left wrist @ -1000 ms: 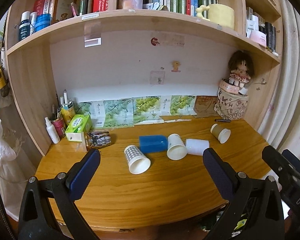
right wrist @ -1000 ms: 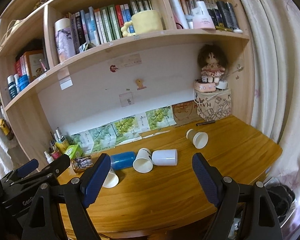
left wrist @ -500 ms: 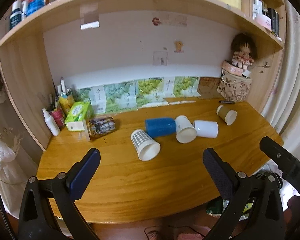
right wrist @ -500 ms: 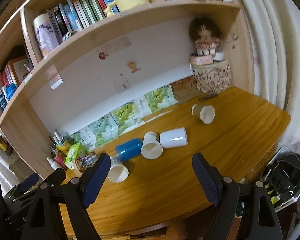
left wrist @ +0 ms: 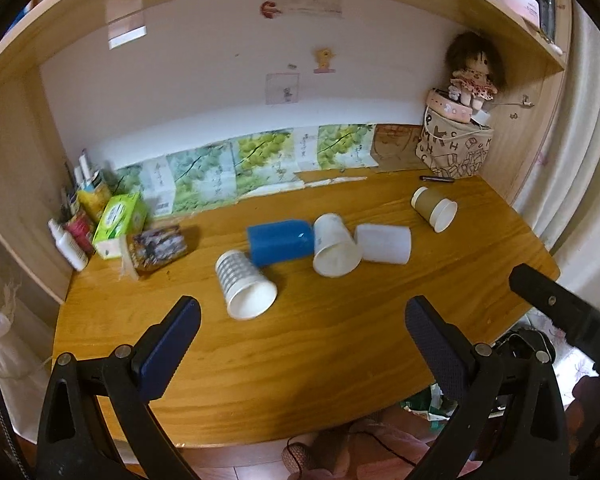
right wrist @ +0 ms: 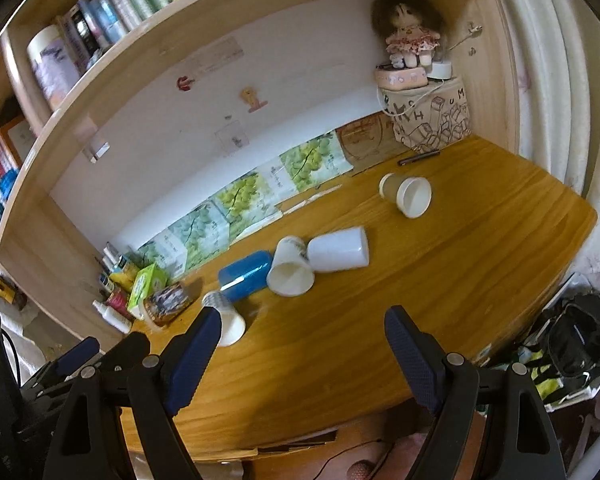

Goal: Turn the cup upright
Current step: 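Move the left tool down toward the brown-sleeved paper cup lying sideways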

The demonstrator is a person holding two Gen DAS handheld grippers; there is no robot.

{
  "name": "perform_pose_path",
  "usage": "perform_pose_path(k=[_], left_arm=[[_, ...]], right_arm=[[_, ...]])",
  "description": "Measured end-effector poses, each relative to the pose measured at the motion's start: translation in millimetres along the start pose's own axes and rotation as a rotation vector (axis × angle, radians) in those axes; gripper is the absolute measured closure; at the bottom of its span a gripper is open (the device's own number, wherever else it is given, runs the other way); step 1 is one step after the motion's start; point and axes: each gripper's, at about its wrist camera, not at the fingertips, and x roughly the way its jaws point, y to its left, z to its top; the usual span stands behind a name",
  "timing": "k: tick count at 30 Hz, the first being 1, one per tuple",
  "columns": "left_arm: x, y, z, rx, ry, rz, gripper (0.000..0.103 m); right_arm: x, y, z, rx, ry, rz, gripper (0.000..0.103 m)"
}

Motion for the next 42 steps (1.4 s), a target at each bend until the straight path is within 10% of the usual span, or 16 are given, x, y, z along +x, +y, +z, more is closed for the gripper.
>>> perform_pose_path(k=[19, 42], left_arm=[[69.9, -107.3, 98.7, 0.330, 0.008, -0.061, 0.001], [181.6, -233.0, 120.1, 1.203, 0.089, -0.056, 0.001]], right_arm=[[73.6, -119.1, 105.8, 0.268, 0.142, 0.169, 0.019], [187.0, -240.2, 149.9, 0.650, 0.418, 0.348, 0.019]])
